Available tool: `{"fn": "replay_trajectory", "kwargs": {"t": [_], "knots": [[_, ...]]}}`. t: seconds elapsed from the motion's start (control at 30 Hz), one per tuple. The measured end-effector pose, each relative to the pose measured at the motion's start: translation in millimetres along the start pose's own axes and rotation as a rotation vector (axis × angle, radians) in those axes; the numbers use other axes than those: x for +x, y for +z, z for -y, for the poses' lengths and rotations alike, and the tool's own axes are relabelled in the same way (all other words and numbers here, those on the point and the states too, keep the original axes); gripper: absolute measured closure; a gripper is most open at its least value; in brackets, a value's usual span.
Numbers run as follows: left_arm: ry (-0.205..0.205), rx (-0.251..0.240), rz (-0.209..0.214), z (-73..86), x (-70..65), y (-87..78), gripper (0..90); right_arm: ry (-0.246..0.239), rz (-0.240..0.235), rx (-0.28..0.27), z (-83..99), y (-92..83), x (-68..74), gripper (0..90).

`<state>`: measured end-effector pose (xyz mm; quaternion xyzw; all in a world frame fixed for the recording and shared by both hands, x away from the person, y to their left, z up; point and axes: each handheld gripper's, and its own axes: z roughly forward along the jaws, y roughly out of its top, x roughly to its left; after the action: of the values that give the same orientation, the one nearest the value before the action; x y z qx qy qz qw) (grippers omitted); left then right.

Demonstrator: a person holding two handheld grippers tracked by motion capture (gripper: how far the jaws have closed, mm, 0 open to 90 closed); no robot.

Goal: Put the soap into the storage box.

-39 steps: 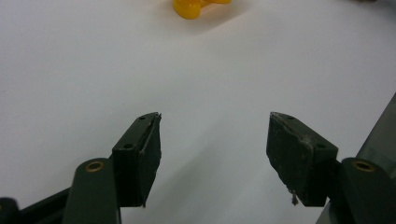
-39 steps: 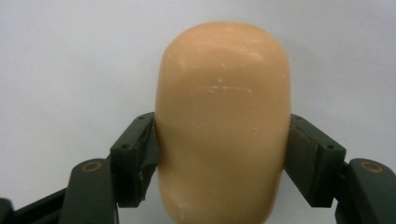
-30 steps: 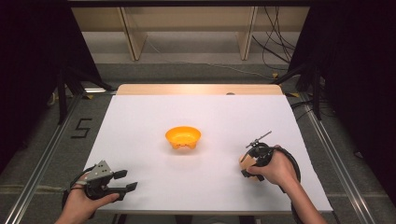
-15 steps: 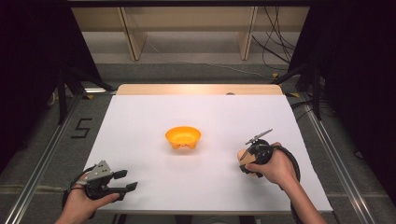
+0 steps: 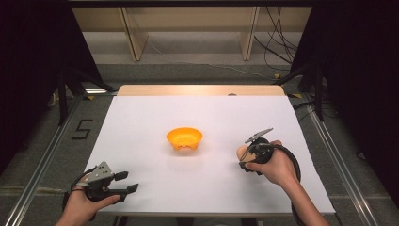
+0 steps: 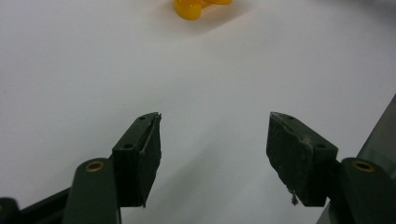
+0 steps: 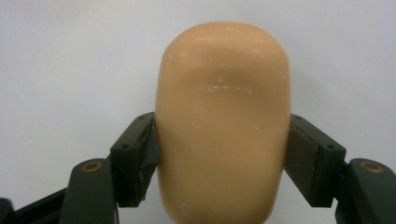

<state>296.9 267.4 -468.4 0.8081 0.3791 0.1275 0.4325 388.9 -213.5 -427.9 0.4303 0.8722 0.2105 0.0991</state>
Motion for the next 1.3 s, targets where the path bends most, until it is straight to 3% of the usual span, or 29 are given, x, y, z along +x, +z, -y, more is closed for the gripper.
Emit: {"fn": "replay_trajectory", "kwargs": {"t": [0.03, 0.07, 0.4, 0.73, 0.77, 0.9, 1.0, 1.03, 1.17, 1.2, 1.23, 1.3], "knots": [[0.002, -0.006, 0.007, 0.4, 0.8, 0.8, 35.1, -0.020, -0.010, -0.010, -0.9, 0.1, -0.1, 33.3], [0.001, -0.006, 0.004, 0.4, 0.5, 0.9, 35.1, 0.001, -0.008, -0.013, -1.3, -0.1, 2.3, 33.3], [-0.008, -0.009, 0.013, 0.0, 0.3, -0.1, 35.1, -0.019, 0.012, -0.094, -6.9, 0.8, 5.1, 33.3], [-0.001, -0.004, 0.010, -0.1, 0.8, -0.7, 35.1, -0.020, 0.010, -0.122, -8.0, 3.0, 7.4, 33.3], [-0.021, 0.002, 0.013, 0.0, 0.0, -0.7, 35.1, -0.027, 0.010, -0.117, -8.3, 2.5, 7.4, 33.3], [-0.024, -0.009, 0.008, 0.3, -0.4, -0.1, 35.1, -0.023, 0.014, -0.142, -10.5, 2.8, 8.7, 33.3], [-0.002, -0.005, 0.009, -0.1, 0.7, -0.6, 35.1, -0.030, 0.016, -0.160, -12.3, 2.1, 8.9, 33.3], [-0.022, 0.000, 0.013, 0.0, -0.1, -0.6, 35.1, -0.029, 0.020, -0.167, -12.9, 2.0, 9.2, 33.3], [-0.021, -0.008, 0.009, 0.3, -0.4, -0.2, 35.1, -0.021, 0.013, -0.181, -15.1, 1.4, 11.2, 33.3], [-0.021, -0.008, 0.009, 0.3, -0.4, -0.2, 35.1, -0.029, 0.028, -0.221, -14.8, 4.7, 11.7, 33.3], [-0.021, -0.009, 0.009, 0.3, -0.4, -0.2, 35.1, -0.019, 0.018, -0.185, -16.2, 1.0, 12.0, 33.3], [-0.022, -0.009, 0.009, 0.2, -0.4, -0.3, 35.1, -0.029, 0.021, -0.196, -17.2, 1.2, 12.0, 33.3]]}}
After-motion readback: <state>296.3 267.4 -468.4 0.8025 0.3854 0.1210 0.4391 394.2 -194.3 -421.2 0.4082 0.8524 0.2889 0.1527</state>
